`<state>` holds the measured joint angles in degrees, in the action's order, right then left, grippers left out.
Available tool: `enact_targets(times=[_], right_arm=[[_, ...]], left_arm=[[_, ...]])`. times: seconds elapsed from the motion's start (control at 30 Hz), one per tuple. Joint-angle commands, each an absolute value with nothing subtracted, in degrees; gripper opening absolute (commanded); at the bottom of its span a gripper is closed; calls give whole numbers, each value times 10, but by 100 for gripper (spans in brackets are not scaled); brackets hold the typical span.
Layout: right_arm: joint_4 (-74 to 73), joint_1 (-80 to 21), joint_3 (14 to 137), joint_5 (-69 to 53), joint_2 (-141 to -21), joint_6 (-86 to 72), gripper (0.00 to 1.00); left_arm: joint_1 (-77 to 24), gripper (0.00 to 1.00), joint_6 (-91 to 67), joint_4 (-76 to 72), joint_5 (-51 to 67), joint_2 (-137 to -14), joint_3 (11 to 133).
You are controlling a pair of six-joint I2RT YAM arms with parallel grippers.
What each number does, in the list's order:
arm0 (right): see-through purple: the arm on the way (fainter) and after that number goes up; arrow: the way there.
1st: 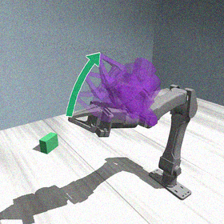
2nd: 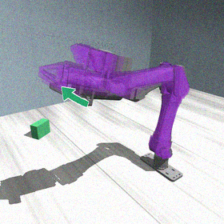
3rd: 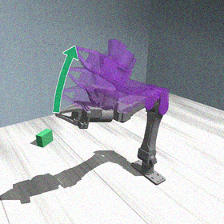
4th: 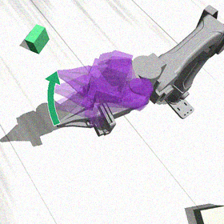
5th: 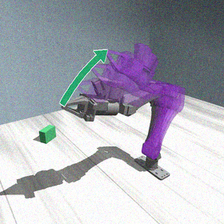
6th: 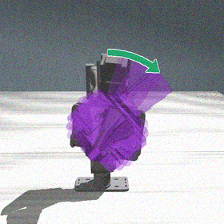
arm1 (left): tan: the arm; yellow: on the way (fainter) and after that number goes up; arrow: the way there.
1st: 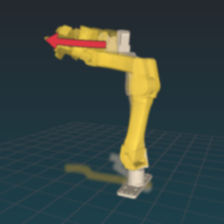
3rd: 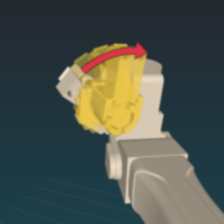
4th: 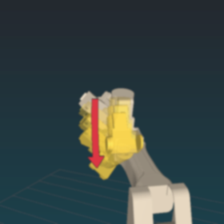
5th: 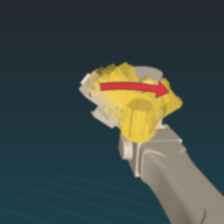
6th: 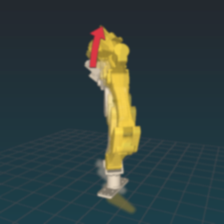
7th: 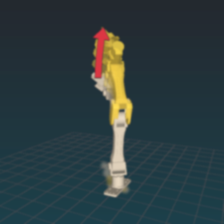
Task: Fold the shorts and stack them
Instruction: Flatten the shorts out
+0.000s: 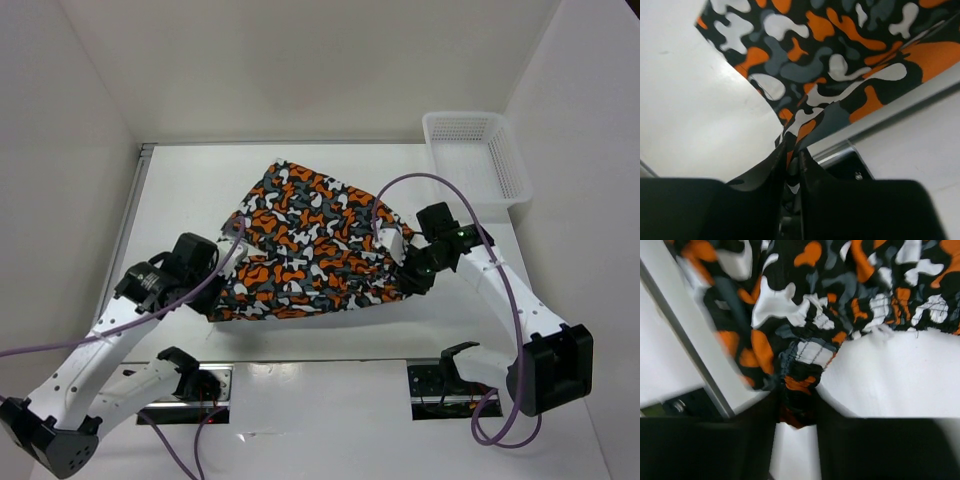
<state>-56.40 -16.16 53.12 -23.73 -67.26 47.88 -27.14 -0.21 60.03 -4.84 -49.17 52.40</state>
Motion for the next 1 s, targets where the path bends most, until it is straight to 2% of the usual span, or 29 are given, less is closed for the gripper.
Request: enact_targets(times=[0.0,0.03,0.07,0.1,0.2,0.33,0.4,0.5,0.6,0.7,0.97], right_arm=[[-652,-160,543,-198,-667,563,46],[-677,-160,543,-187,-667,590,64],[-691,-165,548,-177,-662,607,73],[-707,-165,548,-160,-662,631,86],[-721,-165,581,-174,-629,649,100],[-653,-165,595,-142,-574,628,100],[-530,-165,585,-142,-558,553,100],[-364,-165,574,-163,-600,421,86],[-220,-165,568,-155,-662,285,73],[-130,-173,536,-104,-718,245,69],[-87,-184,543,-3,-851,188,61]], left_arm=[[-269,24,0,678,11,-462,542],[-269,47,0,690,18,-462,549],[-269,50,0,695,18,-454,549],[-269,53,0,700,25,-447,555],[-269,63,0,708,12,-442,561],[-269,70,0,681,-9,-437,577],[-269,70,0,578,-53,-456,568],[-269,66,0,421,-134,-539,546],[-229,63,0,356,-132,-674,578],[-221,60,0,318,-139,-802,613],[-221,59,0,257,-112,-908,577]])
